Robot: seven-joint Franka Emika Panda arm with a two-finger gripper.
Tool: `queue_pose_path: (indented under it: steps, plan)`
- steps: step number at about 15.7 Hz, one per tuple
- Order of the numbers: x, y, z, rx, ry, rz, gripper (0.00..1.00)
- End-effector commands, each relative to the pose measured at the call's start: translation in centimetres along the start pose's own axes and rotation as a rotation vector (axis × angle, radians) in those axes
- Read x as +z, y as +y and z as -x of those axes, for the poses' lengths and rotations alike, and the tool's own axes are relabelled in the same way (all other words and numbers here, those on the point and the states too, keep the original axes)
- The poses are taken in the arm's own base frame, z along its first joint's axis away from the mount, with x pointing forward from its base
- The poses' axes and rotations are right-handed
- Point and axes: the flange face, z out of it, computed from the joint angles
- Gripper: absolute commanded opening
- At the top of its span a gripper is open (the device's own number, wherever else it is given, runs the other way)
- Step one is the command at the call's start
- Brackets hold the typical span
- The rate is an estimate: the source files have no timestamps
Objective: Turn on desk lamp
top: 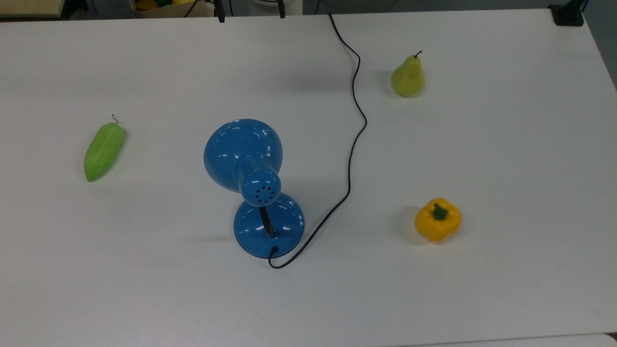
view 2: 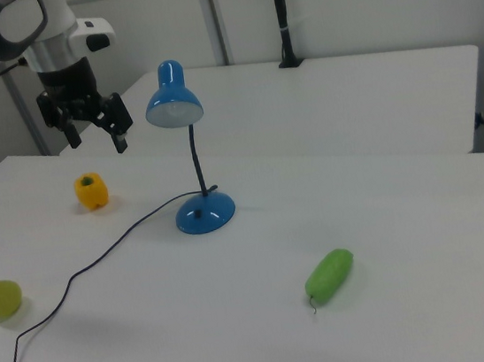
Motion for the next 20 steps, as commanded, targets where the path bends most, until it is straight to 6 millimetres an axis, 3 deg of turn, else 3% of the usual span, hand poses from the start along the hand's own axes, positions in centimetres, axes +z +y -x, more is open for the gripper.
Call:
queue_pose_path:
  steps: [1,11,15,18,19,20]
  plan:
    - [0.52,-0.08,0.23,-0.025,0.009,-0.006,1.0]
    - [0.53,-0.08,0.17,-0.031,0.011,-0.006,1.0]
    - [0.45,-0.1,0.22,-0.031,0.011,-0.007,0.55]
    - [0.51,-0.14,0.21,-0.03,0.011,-0.012,0.12]
    - [0.51,-0.14,0.21,-0.03,0.011,-0.012,0.04]
    - [0.44,-0.17,0.2,-0.03,0.013,-0.015,0.02]
